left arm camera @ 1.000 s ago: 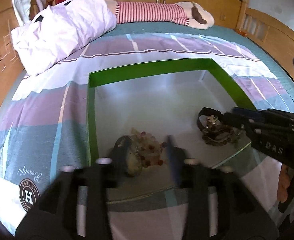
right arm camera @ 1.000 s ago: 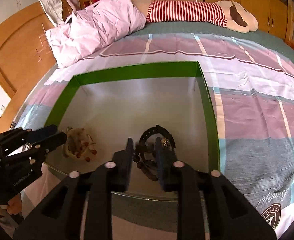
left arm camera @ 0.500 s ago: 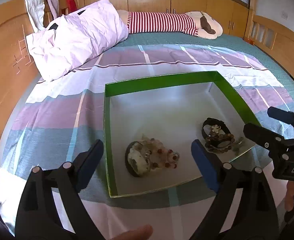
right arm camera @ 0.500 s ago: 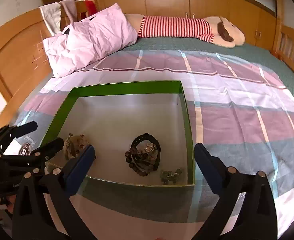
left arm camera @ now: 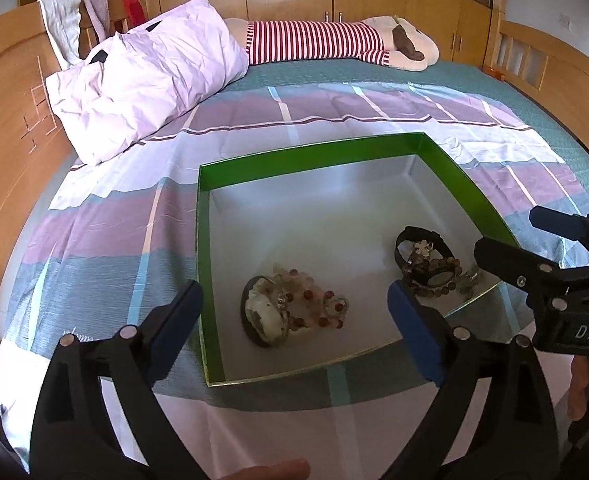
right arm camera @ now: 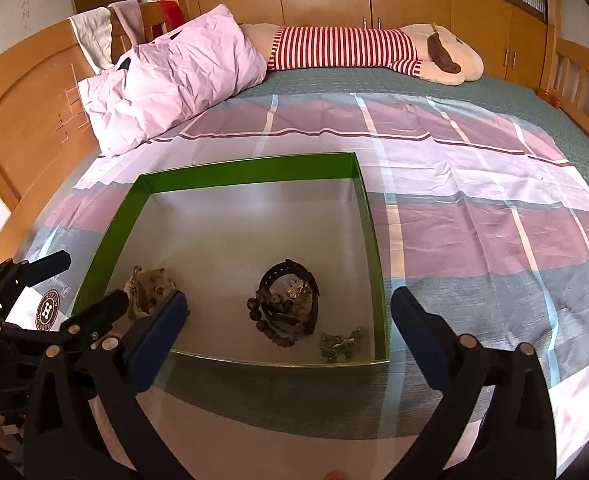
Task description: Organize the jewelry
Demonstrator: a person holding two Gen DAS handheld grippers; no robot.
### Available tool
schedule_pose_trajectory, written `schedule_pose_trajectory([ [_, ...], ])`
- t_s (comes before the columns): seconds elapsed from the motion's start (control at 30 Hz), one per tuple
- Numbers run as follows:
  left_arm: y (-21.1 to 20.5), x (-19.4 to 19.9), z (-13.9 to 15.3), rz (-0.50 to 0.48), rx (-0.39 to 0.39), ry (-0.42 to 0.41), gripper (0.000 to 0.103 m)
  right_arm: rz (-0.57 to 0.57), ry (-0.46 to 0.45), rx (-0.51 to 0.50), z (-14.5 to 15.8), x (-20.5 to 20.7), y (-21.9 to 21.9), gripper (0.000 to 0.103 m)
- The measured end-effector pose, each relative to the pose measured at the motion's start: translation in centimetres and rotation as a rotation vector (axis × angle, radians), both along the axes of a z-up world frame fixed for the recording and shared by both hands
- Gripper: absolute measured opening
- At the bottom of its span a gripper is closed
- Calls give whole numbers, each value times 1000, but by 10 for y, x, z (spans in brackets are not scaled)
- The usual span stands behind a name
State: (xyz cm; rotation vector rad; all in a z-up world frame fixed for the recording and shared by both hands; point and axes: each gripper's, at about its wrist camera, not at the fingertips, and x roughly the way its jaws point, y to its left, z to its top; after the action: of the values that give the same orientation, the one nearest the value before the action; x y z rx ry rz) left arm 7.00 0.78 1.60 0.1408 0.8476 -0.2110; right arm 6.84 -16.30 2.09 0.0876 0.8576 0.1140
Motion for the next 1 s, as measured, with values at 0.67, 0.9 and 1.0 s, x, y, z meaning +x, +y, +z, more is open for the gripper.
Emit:
schedule_pose_trajectory([
  [0.67,-3,-1,-4,-2,12,9,96,12,-2,-14,-1,-2,3,102],
  [0.9,-3,-1,-4,-4,15,12,96,12,0,-13,-1,-2,4,102],
  [1.0,-4,-1,-5,-4,17,14,96,13,2,-11,-2,-1,4,102],
])
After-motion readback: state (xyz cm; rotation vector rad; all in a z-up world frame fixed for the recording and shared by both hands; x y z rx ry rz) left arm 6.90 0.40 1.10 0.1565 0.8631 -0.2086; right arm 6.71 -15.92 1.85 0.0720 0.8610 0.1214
